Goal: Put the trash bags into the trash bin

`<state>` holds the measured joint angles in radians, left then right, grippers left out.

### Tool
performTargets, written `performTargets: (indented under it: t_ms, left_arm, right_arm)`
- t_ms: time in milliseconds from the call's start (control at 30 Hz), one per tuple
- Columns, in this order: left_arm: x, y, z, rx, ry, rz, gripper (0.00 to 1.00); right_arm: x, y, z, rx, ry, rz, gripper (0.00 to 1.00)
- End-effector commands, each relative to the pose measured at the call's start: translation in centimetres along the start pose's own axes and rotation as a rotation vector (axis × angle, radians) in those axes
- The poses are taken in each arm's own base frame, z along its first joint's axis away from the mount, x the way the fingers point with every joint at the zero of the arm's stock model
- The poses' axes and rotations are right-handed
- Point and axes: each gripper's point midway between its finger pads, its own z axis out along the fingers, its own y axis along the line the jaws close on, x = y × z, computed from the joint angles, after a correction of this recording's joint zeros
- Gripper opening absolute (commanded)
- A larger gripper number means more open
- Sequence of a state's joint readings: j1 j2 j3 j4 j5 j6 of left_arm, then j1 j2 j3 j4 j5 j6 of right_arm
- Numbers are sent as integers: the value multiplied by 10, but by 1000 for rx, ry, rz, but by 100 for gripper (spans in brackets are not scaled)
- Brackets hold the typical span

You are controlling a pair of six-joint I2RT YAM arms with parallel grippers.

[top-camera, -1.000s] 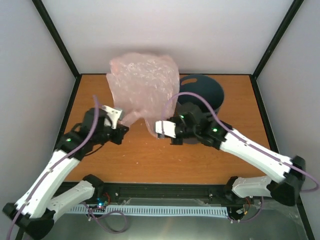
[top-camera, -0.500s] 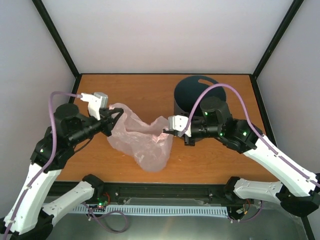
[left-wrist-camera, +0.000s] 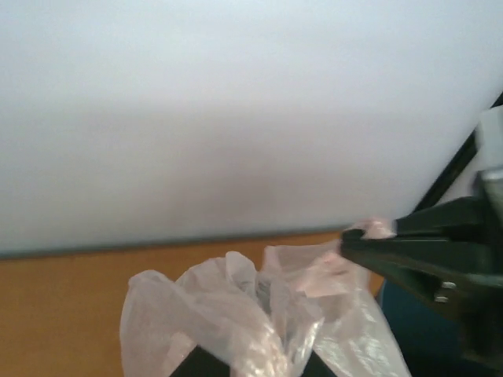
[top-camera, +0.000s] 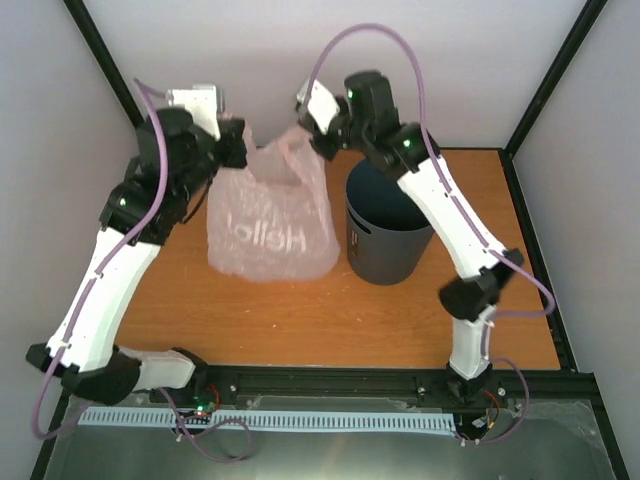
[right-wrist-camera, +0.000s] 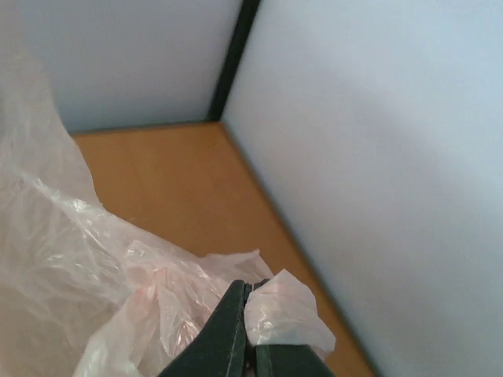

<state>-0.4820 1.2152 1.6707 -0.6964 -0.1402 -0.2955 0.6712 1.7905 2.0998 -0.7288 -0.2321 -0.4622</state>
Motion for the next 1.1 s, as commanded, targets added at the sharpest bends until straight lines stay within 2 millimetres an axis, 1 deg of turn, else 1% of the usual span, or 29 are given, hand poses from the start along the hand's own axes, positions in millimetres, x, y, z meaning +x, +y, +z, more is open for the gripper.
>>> performTargets:
  t_ms: [0, 33, 67, 100, 133, 167, 200, 233, 267, 300, 333, 367, 400, 433, 467, 500, 533, 567, 600, 633, 667, 700, 767, 833, 933, 1067]
  left_arm:
    - [-141, -32, -80, 132, -420, 18, 1]
    - [-162, -47, -114, 238, -513, 11, 1]
    - [-173, -65, -143, 365, -587, 26, 1]
    - [-180, -77, -169, 459, -654, 44, 1]
    - [-183, -86, -189, 530, -702, 63, 1]
    - [-183, -91, -202, 574, -725, 75, 1]
    - [-180, -93, -208, 596, -721, 85, 1]
    - [-171, -93, -201, 594, -680, 90, 1]
    - [-158, -89, -187, 565, -619, 92, 1]
    - [-137, -79, -162, 498, -531, 84, 1]
    - [-101, -63, -127, 400, -405, 74, 1]
    - [-63, -39, -94, 277, -303, 62, 1]
    - [-14, -15, -61, 163, -184, 66, 1]
    - [31, 2, -38, 89, -76, 82, 1]
    - [72, 11, -24, 66, 27, 95, 1]
    - [104, 12, -19, 90, 113, 97, 1]
    - [124, 4, -21, 153, 166, 95, 1]
    - [134, -5, -27, 218, 194, 89, 1]
    - [136, -12, -36, 270, 195, 83, 1]
    - [131, -19, -48, 313, 176, 78, 1]
    - [119, -21, -60, 330, 135, 76, 1]
    - [108, -23, -70, 339, 100, 74, 1]
    - [86, -26, -86, 352, 35, 75, 1]
    - [72, -29, -95, 364, -3, 73, 1]
    - [61, -31, -99, 373, -46, 70, 1]
    - [51, -37, -102, 405, -86, 58, 1]
  right_arm:
    - [-107, -53, -81, 169, -241, -35, 3]
    - [-134, -53, -116, 196, -337, -60, 3]
    - [-155, -48, -148, 203, -420, -85, 3]
    - [-169, -39, -178, 192, -485, -108, 3]
    - [-184, -27, -208, 176, -575, -148, 3]
    - [-184, -15, -224, 161, -617, -179, 3]
    - [-179, -2, -238, 151, -647, -209, 3]
    - [-169, 7, -236, 120, -617, -220, 3]
    - [-158, 12, -228, 93, -573, -211, 3]
    - [-142, 14, -211, 72, -514, -200, 3]
    - [-106, 16, -169, 43, -413, -165, 3]
    - [-73, 15, -138, 58, -341, -129, 3]
    - [-41, 14, -110, 82, -277, -114, 3]
    - [-5, 18, -81, 74, -181, -106, 3]
    - [27, 28, -57, 30, -80, -98, 3]
    - [59, 43, -36, -57, 24, -70, 3]
    - [76, 64, -31, -164, 75, -46, 3]
    - [89, 84, -34, -265, 101, -20, 3]
    - [92, 102, -42, -346, 88, 3, 3]
    - [88, 115, -55, -398, 47, 12, 3]
    - [80, 126, -68, -445, -10, 11, 3]
    - [71, 132, -83, -464, -63, 2, 3]
    - [50, 136, -108, -466, -156, -12, 3]
    - [34, 137, -126, -473, -200, -10, 3]
    - [18, 137, -139, -494, -222, -6, 3]
    - [14, 129, -139, -454, -220, -5, 3]
